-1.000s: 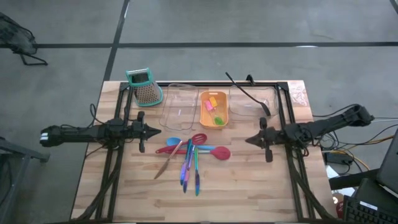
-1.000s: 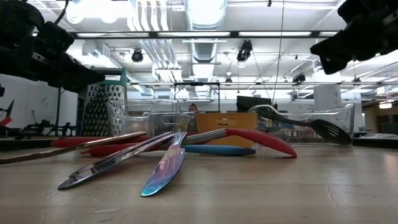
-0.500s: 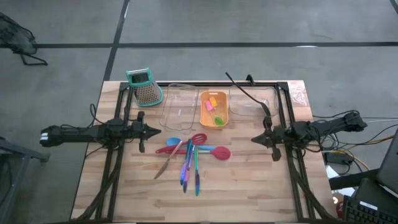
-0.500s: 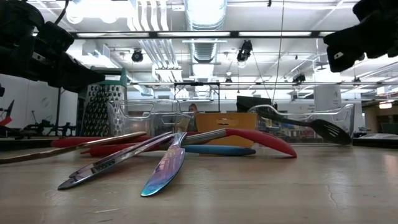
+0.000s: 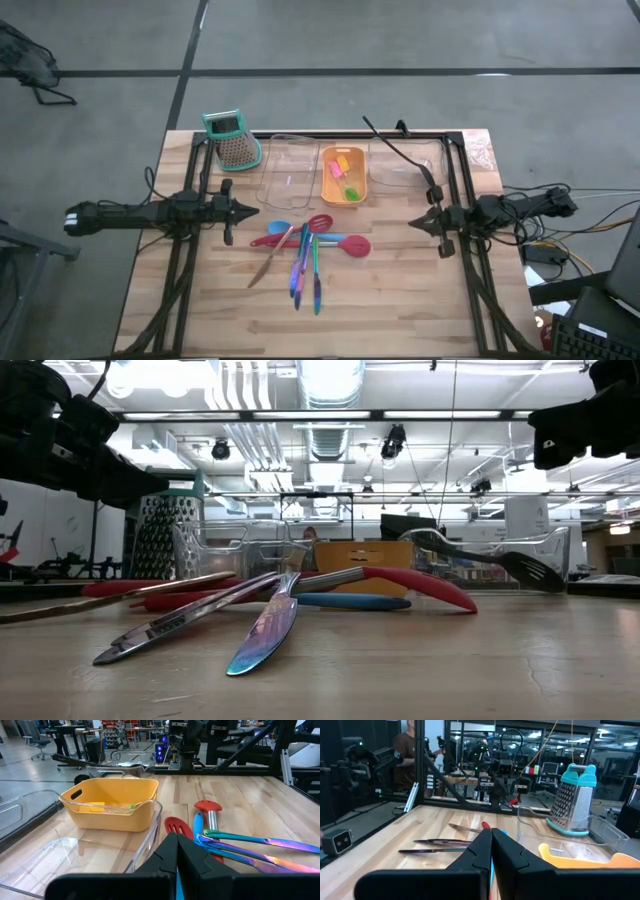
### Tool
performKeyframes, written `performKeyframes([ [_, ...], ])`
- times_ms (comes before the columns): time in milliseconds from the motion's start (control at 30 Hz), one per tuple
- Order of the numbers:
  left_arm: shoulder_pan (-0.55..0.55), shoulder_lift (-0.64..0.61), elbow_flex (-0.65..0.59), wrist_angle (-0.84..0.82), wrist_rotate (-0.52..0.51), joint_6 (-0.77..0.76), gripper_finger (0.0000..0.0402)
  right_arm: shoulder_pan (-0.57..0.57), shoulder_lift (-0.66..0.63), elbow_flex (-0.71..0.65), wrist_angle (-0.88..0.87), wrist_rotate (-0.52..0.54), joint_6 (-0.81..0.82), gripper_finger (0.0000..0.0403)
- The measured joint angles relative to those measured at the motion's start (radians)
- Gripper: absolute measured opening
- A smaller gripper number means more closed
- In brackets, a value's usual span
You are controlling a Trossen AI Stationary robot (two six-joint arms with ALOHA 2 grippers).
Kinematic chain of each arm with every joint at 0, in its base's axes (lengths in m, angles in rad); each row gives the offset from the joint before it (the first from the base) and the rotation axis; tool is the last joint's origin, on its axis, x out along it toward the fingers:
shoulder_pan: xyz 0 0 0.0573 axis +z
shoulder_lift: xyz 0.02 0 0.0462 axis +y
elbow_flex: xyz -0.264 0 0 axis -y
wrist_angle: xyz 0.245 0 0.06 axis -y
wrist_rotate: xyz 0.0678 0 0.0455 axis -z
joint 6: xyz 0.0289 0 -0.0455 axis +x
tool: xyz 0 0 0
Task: Pick & Place Kitchen Items
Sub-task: Put the golden knife into the left transparent bin
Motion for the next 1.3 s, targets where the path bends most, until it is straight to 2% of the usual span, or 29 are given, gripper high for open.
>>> performKeyframes([
  [967,0.0,0.0,0.0,0.011,-0.001,-0.005,0.0005,0.0,0.013,0.0,-0.002,-0.002,0.036,0.0008],
  [1200,0.0,0.0,0.0,0.072,-0.01,-0.253,0.0005,0.0,0.013,0.001,-0.002,-0.002,0.033,0.0009],
  [1300,0.0,0.0,0.0,0.12,-0.015,-0.431,0.0005,0.0,0.013,0.002,-0.002,-0.002,0.035,0.0009],
])
